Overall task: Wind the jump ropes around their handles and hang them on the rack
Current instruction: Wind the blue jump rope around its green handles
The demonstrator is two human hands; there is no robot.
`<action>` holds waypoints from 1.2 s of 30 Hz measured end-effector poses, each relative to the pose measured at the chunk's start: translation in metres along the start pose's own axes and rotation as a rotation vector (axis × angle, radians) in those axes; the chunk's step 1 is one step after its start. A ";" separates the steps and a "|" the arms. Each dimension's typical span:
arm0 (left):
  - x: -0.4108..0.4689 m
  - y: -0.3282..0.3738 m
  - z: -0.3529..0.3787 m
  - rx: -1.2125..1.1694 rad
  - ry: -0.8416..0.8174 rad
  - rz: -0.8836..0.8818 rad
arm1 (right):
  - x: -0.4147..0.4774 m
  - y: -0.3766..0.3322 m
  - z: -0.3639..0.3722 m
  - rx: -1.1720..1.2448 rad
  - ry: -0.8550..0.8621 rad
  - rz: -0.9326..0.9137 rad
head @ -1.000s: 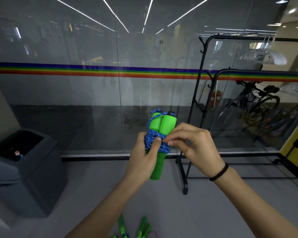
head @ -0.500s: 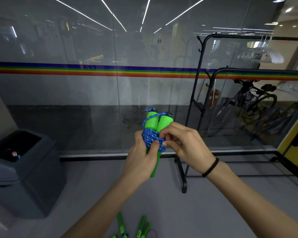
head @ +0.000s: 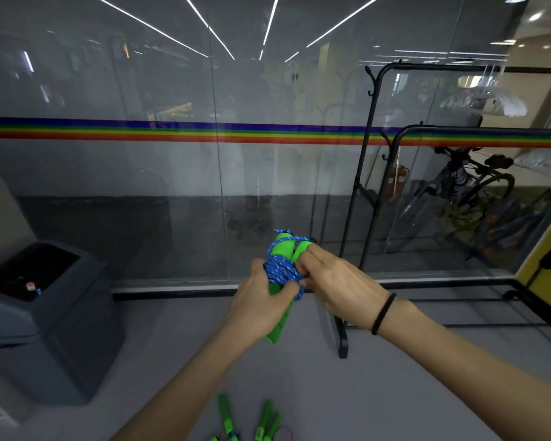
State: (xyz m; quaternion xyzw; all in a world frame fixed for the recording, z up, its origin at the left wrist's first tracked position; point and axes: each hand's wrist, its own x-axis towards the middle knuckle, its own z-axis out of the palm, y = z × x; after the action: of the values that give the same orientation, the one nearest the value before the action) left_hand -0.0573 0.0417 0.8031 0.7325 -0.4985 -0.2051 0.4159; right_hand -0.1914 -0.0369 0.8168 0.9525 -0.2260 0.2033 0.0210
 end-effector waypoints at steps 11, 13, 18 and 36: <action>0.002 -0.019 0.012 0.153 -0.026 -0.050 | -0.004 -0.010 0.021 -0.015 0.121 0.115; 0.002 -0.017 0.015 0.096 -0.027 -0.045 | -0.002 -0.015 0.022 -0.029 0.194 0.191; 0.006 -0.005 0.012 0.028 0.036 0.031 | 0.002 -0.024 0.022 0.011 0.409 0.381; 0.008 -0.016 -0.005 0.097 0.050 0.089 | -0.004 -0.009 -0.004 0.269 0.149 0.188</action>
State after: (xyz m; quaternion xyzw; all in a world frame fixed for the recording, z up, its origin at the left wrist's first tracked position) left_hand -0.0413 0.0390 0.7935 0.7337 -0.5293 -0.1438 0.4011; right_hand -0.1918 -0.0265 0.8195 0.9037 -0.2826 0.3025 -0.1090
